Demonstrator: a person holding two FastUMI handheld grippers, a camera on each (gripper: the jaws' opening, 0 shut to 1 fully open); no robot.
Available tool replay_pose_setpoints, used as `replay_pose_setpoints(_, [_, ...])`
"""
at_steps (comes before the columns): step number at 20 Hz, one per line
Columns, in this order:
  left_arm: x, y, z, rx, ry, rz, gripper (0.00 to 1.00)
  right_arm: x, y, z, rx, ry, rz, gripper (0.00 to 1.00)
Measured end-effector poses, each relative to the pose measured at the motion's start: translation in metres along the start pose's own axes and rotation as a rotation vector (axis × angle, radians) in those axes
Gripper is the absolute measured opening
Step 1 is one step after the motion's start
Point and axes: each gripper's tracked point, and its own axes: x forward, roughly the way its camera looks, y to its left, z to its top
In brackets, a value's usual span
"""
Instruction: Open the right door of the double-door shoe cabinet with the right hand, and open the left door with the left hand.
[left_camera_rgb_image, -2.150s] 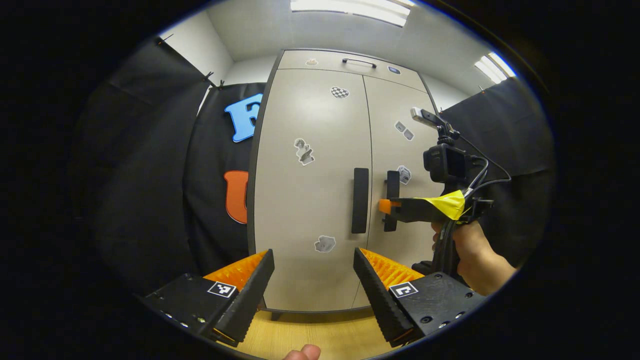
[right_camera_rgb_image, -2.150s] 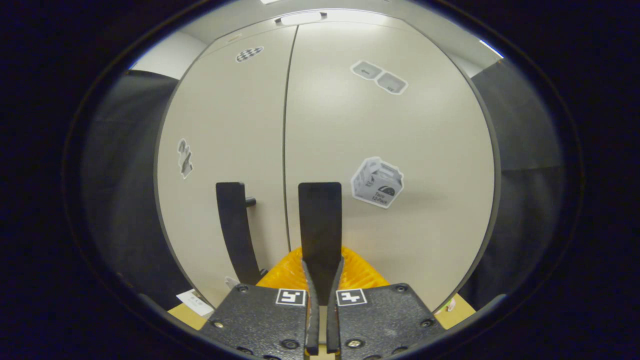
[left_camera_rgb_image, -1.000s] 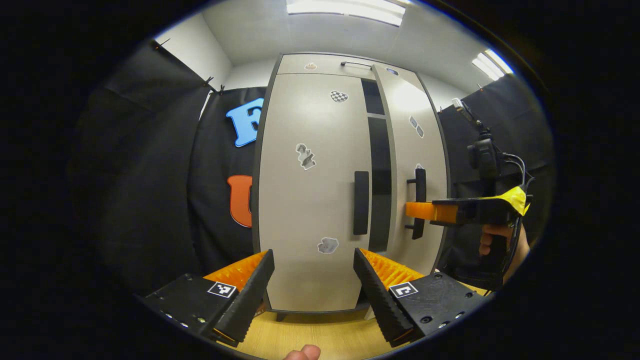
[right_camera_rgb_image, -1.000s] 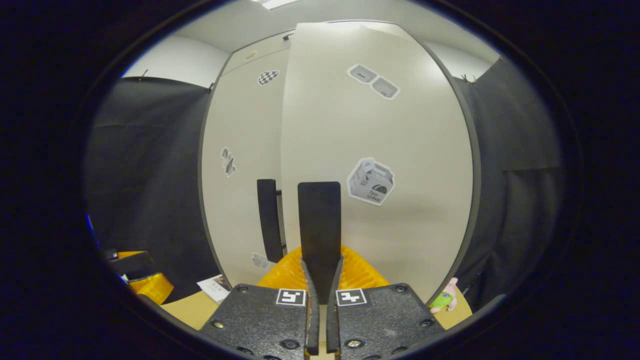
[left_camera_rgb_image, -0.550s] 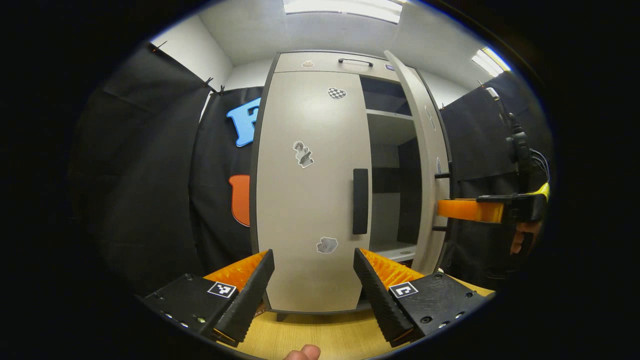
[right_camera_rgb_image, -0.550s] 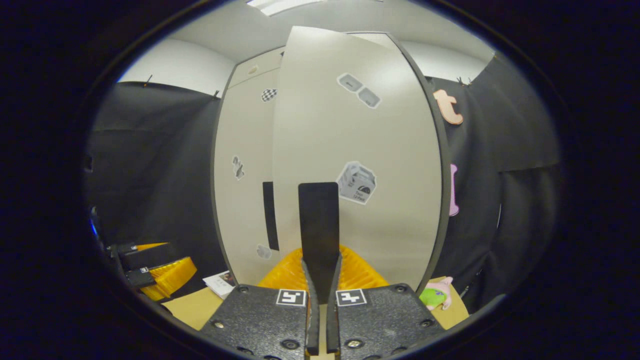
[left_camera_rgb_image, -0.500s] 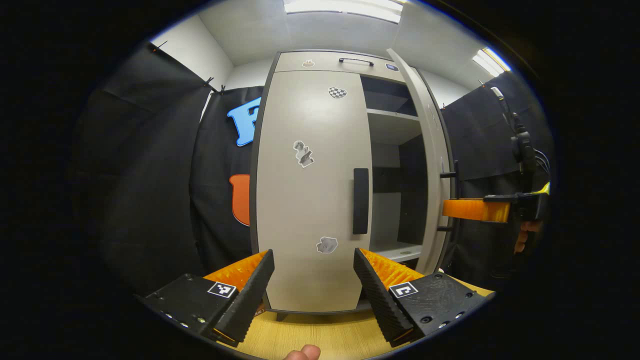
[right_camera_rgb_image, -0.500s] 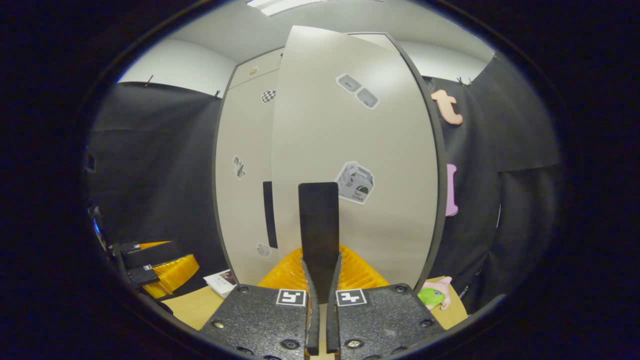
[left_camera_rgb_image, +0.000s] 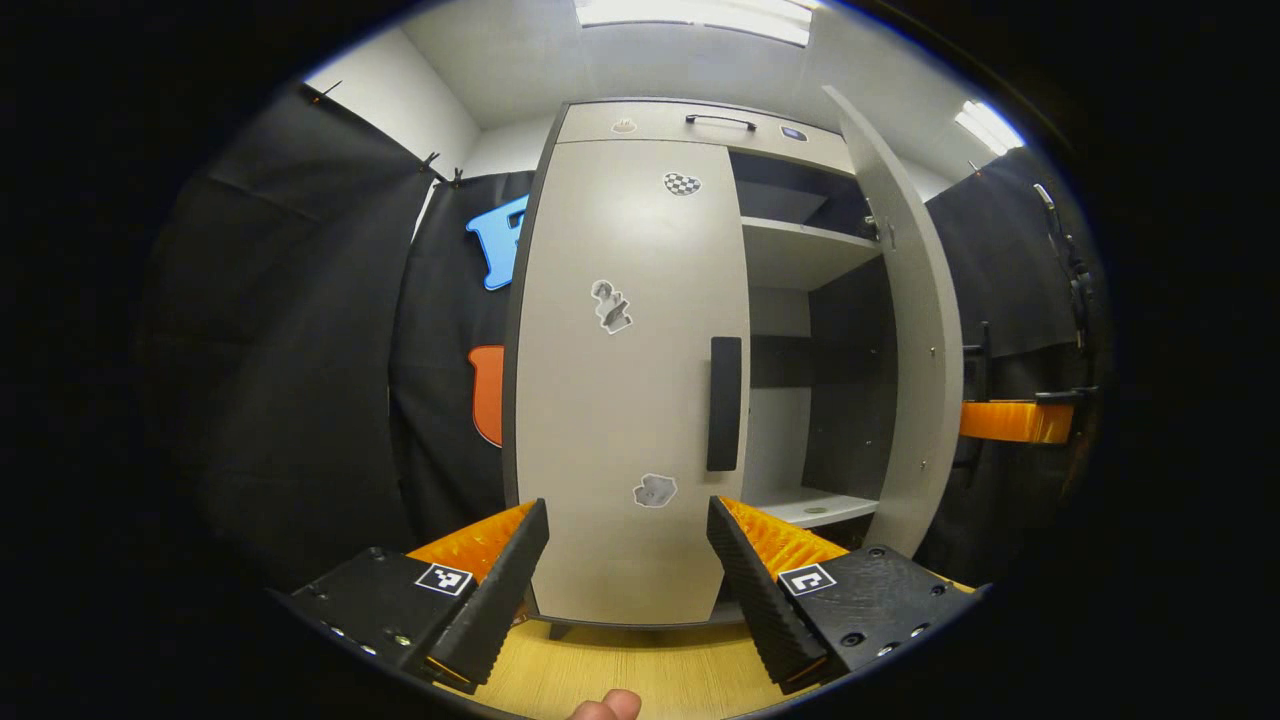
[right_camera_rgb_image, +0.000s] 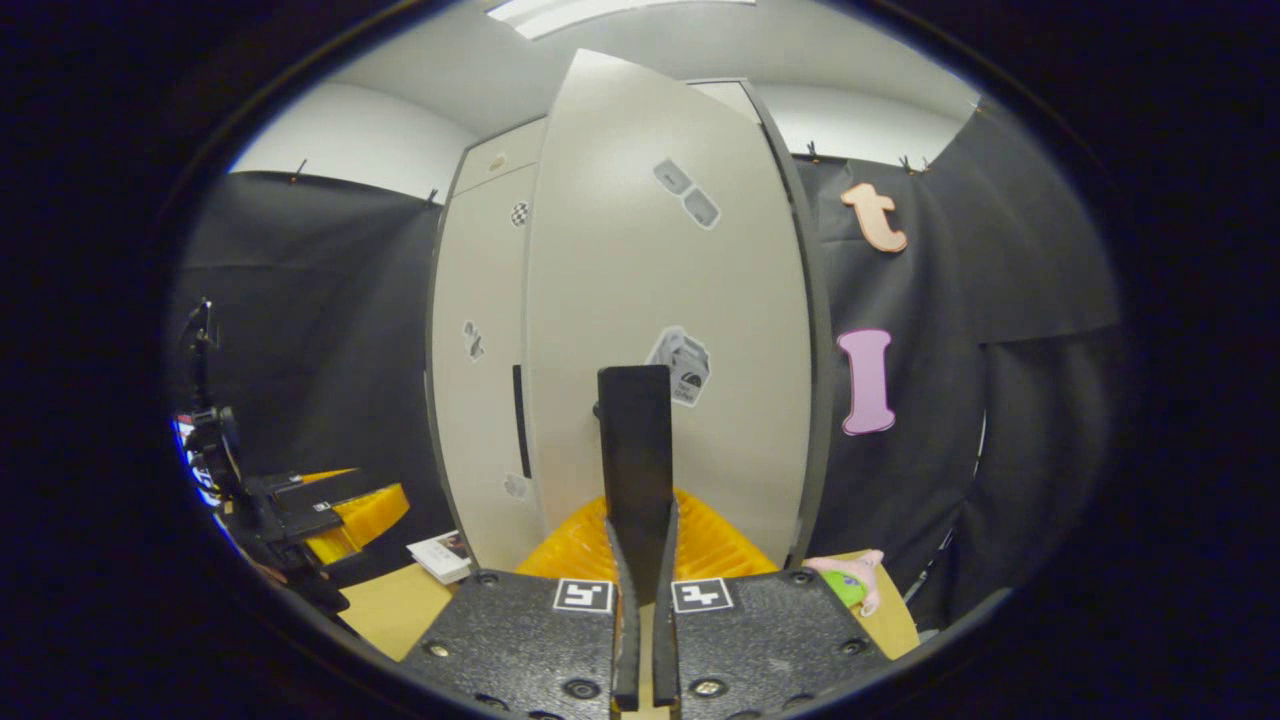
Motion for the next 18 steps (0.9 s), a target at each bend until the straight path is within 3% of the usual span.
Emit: replay_pose_setpoints(18, [0.019,-0.059,-0.014,-0.021,0.029,-0.053,0.95,-0.02,-0.043,-0.001,-0.061,0.005,-0.146,0.07])
